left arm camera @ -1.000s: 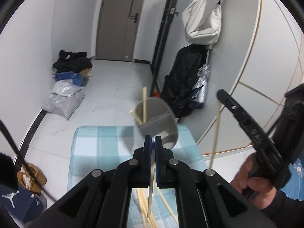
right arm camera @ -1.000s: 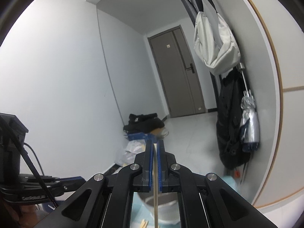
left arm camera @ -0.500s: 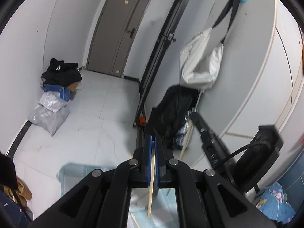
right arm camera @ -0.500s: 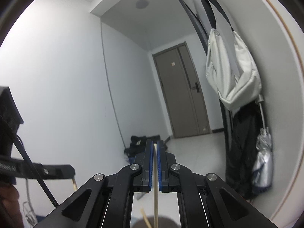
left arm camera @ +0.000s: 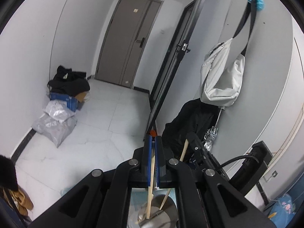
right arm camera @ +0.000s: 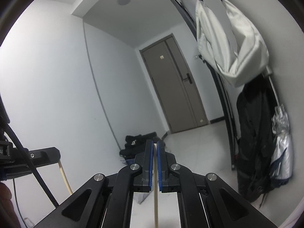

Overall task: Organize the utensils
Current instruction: 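Lower chopsticks into the holder and open the right tool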

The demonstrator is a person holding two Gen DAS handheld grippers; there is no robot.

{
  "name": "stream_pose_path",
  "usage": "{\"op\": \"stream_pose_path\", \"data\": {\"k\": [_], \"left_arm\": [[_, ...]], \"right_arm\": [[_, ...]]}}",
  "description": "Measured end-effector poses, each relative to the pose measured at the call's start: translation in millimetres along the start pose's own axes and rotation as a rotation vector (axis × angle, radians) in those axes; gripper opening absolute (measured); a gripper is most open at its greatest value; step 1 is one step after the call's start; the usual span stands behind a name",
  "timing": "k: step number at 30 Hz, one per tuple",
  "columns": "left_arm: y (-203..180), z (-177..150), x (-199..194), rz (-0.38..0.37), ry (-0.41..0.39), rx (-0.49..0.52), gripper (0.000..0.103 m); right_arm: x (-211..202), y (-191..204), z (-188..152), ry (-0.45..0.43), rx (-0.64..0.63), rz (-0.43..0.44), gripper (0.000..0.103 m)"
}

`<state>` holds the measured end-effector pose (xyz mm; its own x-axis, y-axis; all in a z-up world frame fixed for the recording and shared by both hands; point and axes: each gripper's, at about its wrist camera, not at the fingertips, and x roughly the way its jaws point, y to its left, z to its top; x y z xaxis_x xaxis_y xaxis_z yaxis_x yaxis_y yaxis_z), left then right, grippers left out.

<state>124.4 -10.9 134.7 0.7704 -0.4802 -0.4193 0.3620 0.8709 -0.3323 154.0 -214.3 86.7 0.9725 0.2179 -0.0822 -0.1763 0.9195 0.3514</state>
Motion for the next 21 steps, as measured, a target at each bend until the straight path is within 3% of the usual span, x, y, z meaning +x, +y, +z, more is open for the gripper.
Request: {"op": "stream_pose_path", "data": {"k": [9, 21], "left_arm": [[-2.7, -9.9, 7.6, -0.004, -0.021, 0.079, 0.000], [-2.9, -23.7, 0.4, -0.020, 0.016, 0.080, 0.000]], "right_arm": [[8.5, 0.6, -17.8, 0.004, -0.051, -0.012, 0.003], [-32.4, 19.0, -28.6, 0.071, -0.227, 0.124, 0.003]]}}
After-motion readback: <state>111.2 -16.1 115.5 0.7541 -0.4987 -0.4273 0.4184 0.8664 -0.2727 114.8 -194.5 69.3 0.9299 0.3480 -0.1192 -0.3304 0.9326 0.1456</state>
